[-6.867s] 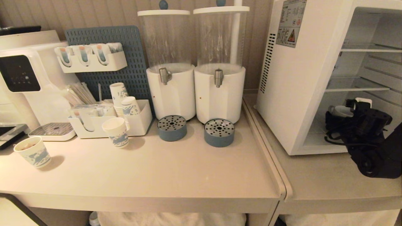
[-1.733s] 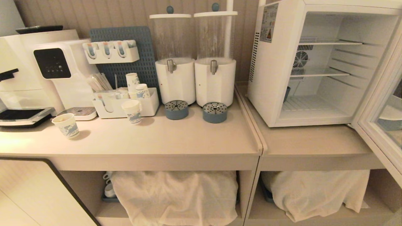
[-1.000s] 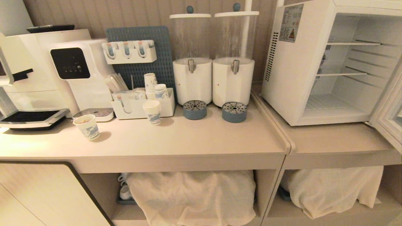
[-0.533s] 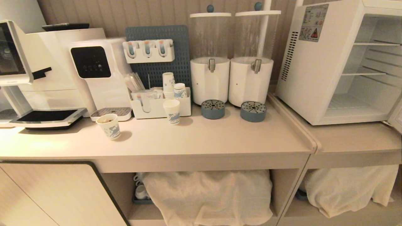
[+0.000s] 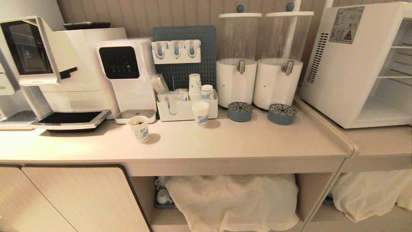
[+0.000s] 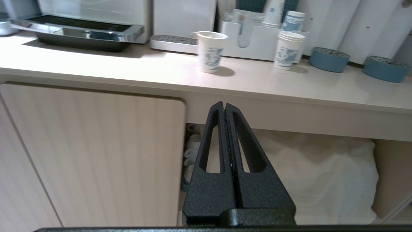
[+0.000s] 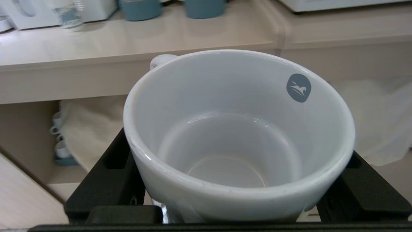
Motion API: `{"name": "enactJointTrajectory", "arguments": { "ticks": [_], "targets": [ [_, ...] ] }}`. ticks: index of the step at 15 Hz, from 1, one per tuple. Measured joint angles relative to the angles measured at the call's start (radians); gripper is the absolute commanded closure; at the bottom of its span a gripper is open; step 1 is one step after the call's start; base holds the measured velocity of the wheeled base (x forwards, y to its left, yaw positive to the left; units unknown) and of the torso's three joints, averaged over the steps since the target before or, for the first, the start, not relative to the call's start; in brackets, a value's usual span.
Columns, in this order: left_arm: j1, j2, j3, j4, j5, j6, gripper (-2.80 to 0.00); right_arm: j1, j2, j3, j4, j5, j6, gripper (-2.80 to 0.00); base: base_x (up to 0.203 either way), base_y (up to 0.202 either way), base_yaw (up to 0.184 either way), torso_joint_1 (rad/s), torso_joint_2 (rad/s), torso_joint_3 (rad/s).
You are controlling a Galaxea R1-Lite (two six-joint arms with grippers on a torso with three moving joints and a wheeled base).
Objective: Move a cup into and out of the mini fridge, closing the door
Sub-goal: Place the ceramic cup on the table
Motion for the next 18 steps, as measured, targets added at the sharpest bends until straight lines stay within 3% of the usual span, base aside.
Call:
{"name": "enactJointTrajectory", "arguments": {
  "ticks": [7, 12, 15, 18],
  "targets": [
    [0.001, 0.0, 0.0, -0.003, 0.0, -0.003, 0.0, 0.0, 0.0, -0.057, 0.064, -0.007, 0.024, 0.0, 0.0, 0.007, 0.0, 0.0, 0.0, 0.0],
    [0.001, 0.0, 0.0, -0.002, 0.0, -0.002, 0.0, 0.009, 0.096, -0.502, 0.275, 0.038, 0.106, 0.0, 0.0, 0.0, 0.0, 0.0, 0.0, 0.0],
    [0.001, 0.0, 0.0, -0.002, 0.0, -0.005, 0.0, 0.143, 0.288, -0.673, 0.33, 0.029, 0.168, 0.0, 0.0, 0.0, 0.0, 0.0, 0.0, 0.0],
    [0.001, 0.0, 0.0, -0.002, 0.0, -0.006, 0.0, 0.304, 0.491, -0.736, 0.341, 0.017, 0.221, 0.0, 0.0, 0.0, 0.0, 0.0, 0.0, 0.0]
  ]
}}
